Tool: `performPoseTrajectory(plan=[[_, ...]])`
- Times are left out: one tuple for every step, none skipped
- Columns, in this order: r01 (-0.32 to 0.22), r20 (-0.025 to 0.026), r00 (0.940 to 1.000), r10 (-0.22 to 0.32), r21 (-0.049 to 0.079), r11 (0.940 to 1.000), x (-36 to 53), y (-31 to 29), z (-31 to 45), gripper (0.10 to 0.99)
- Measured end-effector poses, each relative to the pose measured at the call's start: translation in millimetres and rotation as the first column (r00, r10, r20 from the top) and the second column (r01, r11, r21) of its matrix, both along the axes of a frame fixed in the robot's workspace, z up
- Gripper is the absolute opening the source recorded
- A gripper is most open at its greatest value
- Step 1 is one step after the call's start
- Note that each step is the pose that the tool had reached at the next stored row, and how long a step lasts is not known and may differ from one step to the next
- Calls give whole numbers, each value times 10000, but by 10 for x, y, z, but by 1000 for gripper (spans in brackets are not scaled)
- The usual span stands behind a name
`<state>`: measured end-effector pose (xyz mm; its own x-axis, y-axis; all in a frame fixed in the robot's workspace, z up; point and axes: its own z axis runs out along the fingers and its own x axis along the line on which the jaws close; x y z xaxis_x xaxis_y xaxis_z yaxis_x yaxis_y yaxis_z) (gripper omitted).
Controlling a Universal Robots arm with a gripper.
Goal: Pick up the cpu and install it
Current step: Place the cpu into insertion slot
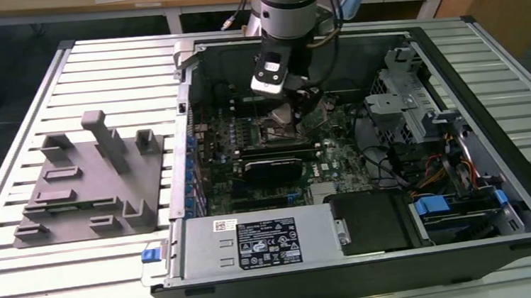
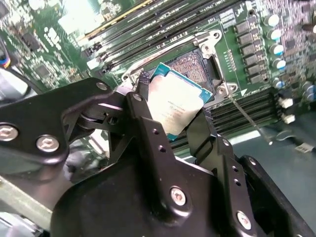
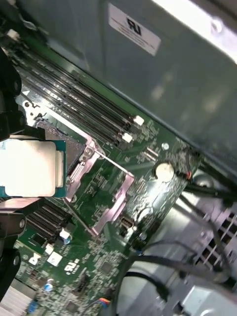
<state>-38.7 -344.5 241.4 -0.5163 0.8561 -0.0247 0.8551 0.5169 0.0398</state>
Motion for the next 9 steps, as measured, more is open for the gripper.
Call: performPoseTrajectory(plan=[[173,0,9999,-173,-1,9999,0,0,-1,541],[360,0,9994,-360,-1,9994,0,0,-3,541],[538,0,9986,-538,0,9986,0,0,-4,541],[718,0,9974,-718,0,9974,0,0,-6,541],[897,0,9960,-897,0,9960,0,0,-7,541],[1087,0,9941,-1087,0,9941,0,0,-9,541],[1266,0,9920,-1266,0,9920,0,0,-10,541],[1443,0,9895,-1443,0,9895,0,0,-12,541],[1622,0,9868,-1622,0,9868,0,0,-13,541]])
